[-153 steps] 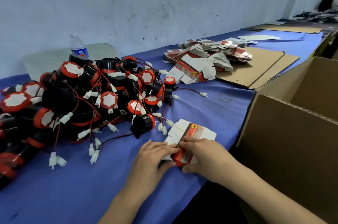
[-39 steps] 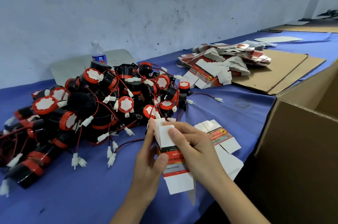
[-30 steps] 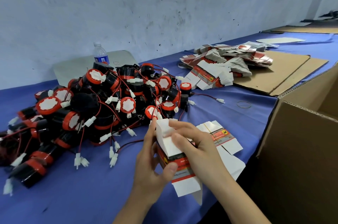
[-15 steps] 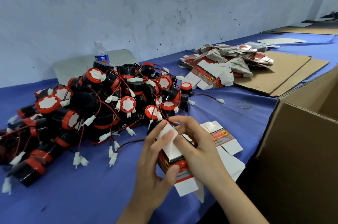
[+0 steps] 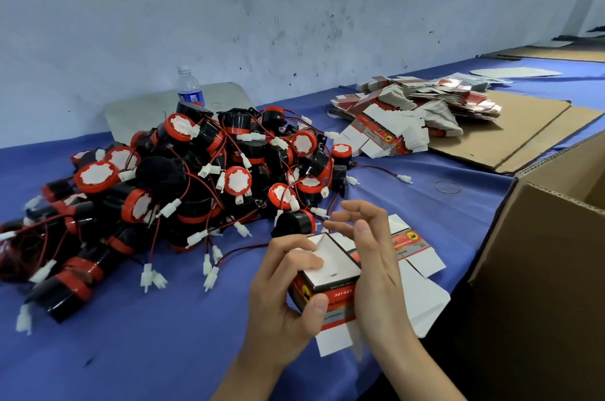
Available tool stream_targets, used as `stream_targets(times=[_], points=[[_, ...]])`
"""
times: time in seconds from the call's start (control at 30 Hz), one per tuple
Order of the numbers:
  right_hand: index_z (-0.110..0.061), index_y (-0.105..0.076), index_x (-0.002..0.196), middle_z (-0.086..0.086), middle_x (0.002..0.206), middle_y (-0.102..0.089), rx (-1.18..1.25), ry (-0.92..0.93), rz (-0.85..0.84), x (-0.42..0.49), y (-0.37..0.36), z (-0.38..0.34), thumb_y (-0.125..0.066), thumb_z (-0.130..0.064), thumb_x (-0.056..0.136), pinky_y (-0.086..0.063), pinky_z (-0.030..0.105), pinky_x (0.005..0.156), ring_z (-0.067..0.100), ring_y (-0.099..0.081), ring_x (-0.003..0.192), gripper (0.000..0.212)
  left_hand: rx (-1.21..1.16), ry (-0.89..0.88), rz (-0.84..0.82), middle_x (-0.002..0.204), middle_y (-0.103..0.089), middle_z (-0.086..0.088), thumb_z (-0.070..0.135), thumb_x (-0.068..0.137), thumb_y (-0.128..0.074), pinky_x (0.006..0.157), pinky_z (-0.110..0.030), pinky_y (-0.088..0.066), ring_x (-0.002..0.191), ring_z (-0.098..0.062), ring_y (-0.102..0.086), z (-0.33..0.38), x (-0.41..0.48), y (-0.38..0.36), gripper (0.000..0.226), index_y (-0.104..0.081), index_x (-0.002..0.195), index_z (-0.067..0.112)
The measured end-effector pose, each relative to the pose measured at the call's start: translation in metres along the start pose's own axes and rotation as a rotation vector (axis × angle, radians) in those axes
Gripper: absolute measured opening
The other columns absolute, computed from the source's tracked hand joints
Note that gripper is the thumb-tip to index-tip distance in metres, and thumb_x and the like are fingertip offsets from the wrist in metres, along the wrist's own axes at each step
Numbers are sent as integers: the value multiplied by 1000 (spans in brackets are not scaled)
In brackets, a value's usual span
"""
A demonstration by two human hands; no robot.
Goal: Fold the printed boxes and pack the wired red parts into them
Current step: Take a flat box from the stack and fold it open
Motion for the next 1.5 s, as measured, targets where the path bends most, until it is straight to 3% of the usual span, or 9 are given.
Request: stream_targets(times=[0.37,0.57,0.83,0.97,1.07,1.13,1.2,1.33,1.5], points=[[-43,-55,104,-14,105,-61,-1,45,12,3,-2,3,-39,-52,85,-45,14,80,14,-62,104,26,-4,-10,6,112,-51,1,62,94,-36,68,-22,-50,100,-15,-57,-2,-1,0,46,-52,92,19],[-43,-54,106,-16,108,-60,-22,62,20,0,-3,7,-38,-53,86,-45,12,81,10,-61,106,27,-80,17,17,116,-53,-1,61,93,-40,79,-28,-46,105,-24,-57,-3,-4,-2,45,-54,91,18],[-41,-54,109,-17,110,-62,75,33,4,1,-2,11,-41,-56,84,-49,15,76,7,-61,105,32,-125,75,-64,140,-44,-3,56,87,-54,101,-34,-42,132,-29,-44,-7,-5,-4,54,-46,126,20],[-32,-58,108,-8,113,-64,200,-14,-3,20,7,14,-47,-46,87,-50,24,89,10,-60,112,28,-92,167,10,122,-56,13,58,83,-54,85,-26,-50,111,-13,-58,-13,2,1,56,-49,123,19],[-24,-61,96,1,98,-66,-29,-155,110,46,22,19,-56,-21,92,-52,24,73,15,-66,88,7,-382,451,368,96,-63,19,41,76,-50,63,-14,-51,84,1,-64,-25,11,17,42,-53,116,27],[-22,-62,95,-1,92,-65,-269,-231,-5,57,23,29,-58,-14,91,-49,20,63,13,-65,74,9,-506,587,554,92,-63,10,45,76,-48,58,-14,-50,75,2,-64,-39,16,32,48,-52,117,21],[-23,-62,107,-4,102,-62,-549,-216,-188,63,14,40,-62,-18,89,-48,20,71,14,-64,86,19,-607,678,609,97,-60,0,51,80,-44,64,-18,-50,79,-3,-62,-47,18,39,59,-50,123,12],[-28,-40,141,2,131,-41,-976,-42,-496,68,-11,69,-68,-20,81,-42,32,96,24,-48,117,67,-765,764,630,86,-67,5,50,95,-33,68,-24,-52,81,-8,-63,-47,15,35,44,-65,102,20],[-31,-39,138,-4,133,-46,-1148,79,-418,77,-20,88,-71,-28,78,-38,35,90,27,-42,112,68,-1012,928,731,102,-72,-5,54,93,-39,67,-34,-59,90,-21,-68,-43,18,35,52,-66,117,17]])
Point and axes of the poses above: each hand's wrist, its own x-axis towards the middle knuckle, its own y-axis out of the back of the hand, z = x × y, the point moved 1 cm from there along x, towards the middle knuckle
